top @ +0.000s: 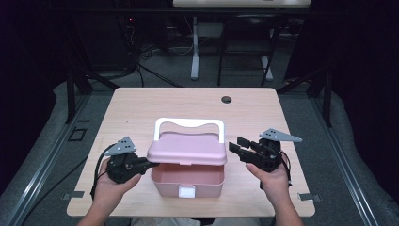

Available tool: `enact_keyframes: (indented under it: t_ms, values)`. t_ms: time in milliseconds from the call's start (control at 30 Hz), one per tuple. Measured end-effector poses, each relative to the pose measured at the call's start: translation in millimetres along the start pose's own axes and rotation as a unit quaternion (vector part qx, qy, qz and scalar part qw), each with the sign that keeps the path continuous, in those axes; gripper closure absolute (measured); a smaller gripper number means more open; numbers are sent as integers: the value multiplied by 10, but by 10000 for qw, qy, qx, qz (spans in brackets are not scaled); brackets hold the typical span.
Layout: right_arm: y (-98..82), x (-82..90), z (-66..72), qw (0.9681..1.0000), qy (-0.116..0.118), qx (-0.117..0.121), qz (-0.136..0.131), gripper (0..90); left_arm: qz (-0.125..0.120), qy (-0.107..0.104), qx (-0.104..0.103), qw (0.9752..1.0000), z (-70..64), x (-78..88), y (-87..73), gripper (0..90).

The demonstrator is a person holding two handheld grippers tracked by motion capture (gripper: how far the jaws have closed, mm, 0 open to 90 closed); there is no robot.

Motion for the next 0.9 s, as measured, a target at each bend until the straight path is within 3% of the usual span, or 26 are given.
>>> enact_keyframes:
  t_ms: [167, 267, 367, 500, 600, 900]
  values:
    - [-22, -2, 13, 9999, 0, 111, 34, 513, -13, 8, -14, 10000, 8, 7, 42, 900]
    - [-50, 13, 35, 9998, 63, 163, 107, 542, -33, 3, 18, 10000, 16, 10, 76, 900]
    - [-74, 29, 32, 9996, 41, 190, 215, 599, -33, 9, 22, 10000, 19, 12, 91, 900]
    - [-116, 46, 22, 9995, 148, 16, 269, 680, -18, 43, -20, 10000, 27, 17, 133, 900]
    - [-164, 41, 27, 9993, 42, 151, 353, 754, -30, 44, -12, 10000, 31, 16, 150, 900]
    - [-287, -49, 106, 9965, 77, 518, 656, 899, -7, 70, -30, 10000, 42, 22, 196, 900]
Point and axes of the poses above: each handheld gripper's, and its own axes: x roughly backward along the jaws, y roughly out of its top, z roughly to its left, the point moved 4 cm from there along -x, roughly forward along the jaws, and after that the axes turned 7 degrees about y, right-handed, at the moved point
